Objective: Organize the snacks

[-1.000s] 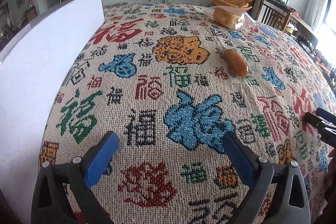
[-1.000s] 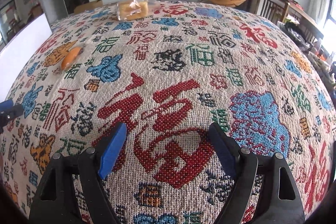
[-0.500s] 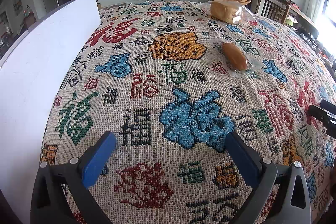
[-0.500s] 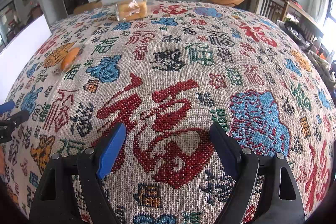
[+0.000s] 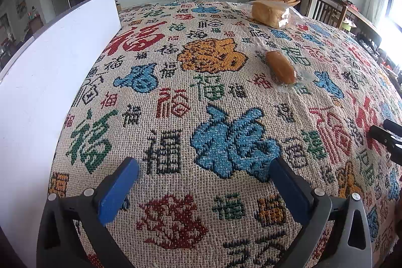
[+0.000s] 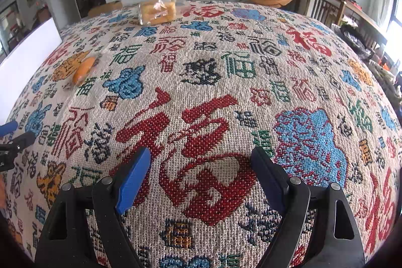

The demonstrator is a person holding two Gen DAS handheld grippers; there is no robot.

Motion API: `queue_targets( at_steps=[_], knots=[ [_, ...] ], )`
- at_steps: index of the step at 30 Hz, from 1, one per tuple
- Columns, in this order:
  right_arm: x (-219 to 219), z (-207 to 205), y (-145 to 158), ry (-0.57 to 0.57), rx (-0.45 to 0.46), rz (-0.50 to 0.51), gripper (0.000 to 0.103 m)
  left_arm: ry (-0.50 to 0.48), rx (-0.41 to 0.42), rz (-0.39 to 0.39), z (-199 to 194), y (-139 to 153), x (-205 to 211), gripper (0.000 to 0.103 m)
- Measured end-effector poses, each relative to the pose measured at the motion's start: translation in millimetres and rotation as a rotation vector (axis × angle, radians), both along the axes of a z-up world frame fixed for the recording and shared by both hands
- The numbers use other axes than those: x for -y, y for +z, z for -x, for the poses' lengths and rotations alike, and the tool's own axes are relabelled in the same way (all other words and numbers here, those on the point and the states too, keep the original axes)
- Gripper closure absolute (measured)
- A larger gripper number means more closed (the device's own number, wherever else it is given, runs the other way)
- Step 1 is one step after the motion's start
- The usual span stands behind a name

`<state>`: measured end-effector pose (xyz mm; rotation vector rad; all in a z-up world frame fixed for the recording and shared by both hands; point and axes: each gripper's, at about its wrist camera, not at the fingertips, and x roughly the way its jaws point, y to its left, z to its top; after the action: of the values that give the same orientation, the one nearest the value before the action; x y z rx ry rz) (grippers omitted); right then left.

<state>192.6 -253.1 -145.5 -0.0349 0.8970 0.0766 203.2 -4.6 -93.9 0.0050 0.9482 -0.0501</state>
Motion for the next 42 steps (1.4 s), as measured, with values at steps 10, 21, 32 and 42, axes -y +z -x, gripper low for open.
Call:
queue_targets(
  at_steps=[10, 21, 32, 42],
  knots=[
    [0.1, 0.0, -0.2, 0.0, 0.0, -0.001, 0.018, 0.0, 0.001, 0.0, -0.1, 0.1, -0.2, 0.0],
    [0.6, -0.3, -0.3, 0.001, 0.0, -0.002, 0.018, 0.0, 0.001, -0.001, 0.1, 0.1, 0.3, 0.0],
    [0.1, 0.2, -1.3, 0.002, 0.0, -0.005, 0.018, -0.032, -0.039, 0.181, -14.4, 14.0, -3.4, 0.0],
    [-1.3, -0.8, -1.6, 0.004, -0.001, -0.009, 0.017, -0.169, -0.121, 0.009, -116.0, 20.0, 93.5, 0.001]
  ],
)
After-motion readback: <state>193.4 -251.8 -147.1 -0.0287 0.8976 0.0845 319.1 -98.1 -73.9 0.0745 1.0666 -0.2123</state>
